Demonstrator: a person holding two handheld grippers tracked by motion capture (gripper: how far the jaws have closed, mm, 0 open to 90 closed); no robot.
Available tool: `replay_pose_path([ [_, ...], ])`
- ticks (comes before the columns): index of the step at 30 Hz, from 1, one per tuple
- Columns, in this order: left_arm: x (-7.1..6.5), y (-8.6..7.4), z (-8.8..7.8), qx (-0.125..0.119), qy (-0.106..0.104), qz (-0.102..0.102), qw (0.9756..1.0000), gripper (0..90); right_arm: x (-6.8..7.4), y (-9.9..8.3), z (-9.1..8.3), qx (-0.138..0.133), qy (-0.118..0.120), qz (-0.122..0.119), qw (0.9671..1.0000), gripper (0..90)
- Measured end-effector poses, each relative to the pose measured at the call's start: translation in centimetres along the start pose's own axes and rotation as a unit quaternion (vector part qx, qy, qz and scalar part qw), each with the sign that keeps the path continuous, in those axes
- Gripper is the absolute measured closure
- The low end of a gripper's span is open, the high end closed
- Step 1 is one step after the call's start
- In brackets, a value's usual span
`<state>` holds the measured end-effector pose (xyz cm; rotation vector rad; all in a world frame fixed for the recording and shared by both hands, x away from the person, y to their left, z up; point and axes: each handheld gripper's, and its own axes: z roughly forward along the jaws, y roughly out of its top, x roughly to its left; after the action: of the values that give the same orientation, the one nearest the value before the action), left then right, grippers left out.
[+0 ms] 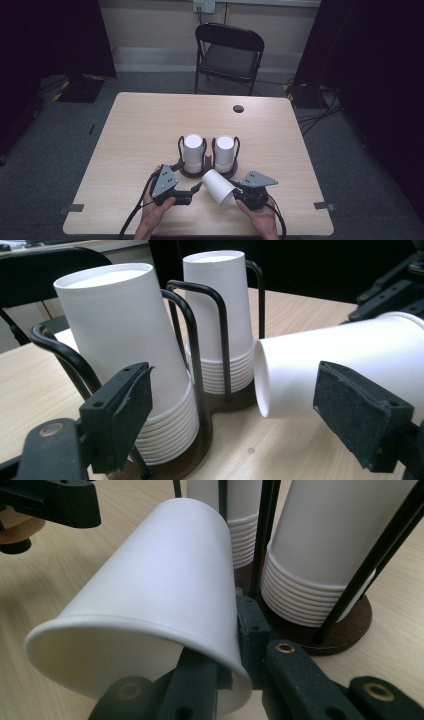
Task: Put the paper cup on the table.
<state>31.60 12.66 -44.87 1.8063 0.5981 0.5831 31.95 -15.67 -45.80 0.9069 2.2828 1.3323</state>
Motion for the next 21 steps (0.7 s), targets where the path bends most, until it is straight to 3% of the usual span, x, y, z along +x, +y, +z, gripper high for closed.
replay_pose_path([
  [6,-0.3,-0.1,-0.1,0.009,-0.005,0.007,0.9999,15.9,-0.3,0.0,0.0,0.002,-0.001,0.009,1.0000,86.7],
  [9,-0.4,-0.3,0.0,0.009,-0.027,0.014,0.9995,15.6,-0.4,0.1,0.0,0.010,0.006,0.006,0.9999,86.7],
  [13,-0.6,-0.4,0.3,0.015,-0.035,0.018,0.9991,15.5,-0.6,0.1,0.0,0.022,0.013,0.004,0.9997,86.7],
  [15,-1.1,-0.5,0.6,0.021,-0.051,0.032,0.9980,15.5,-0.8,0.0,0.1,0.047,0.016,0.008,0.9987,86.7],
  [17,-1.2,-0.4,0.7,0.027,-0.056,0.042,0.9972,15.6,-0.8,0.0,0.0,0.049,0.017,0.008,0.9986,86.7],
  [18,-1.4,-0.1,1.0,0.035,-0.060,0.066,0.9954,15.7,-0.9,-0.1,-0.1,0.052,0.023,0.009,0.9983,86.7],
  [21,-2.0,0.3,1.2,0.033,-0.078,0.080,0.9932,15.9,-0.9,0.0,-0.3,0.051,0.026,0.009,0.9983,86.7],
])
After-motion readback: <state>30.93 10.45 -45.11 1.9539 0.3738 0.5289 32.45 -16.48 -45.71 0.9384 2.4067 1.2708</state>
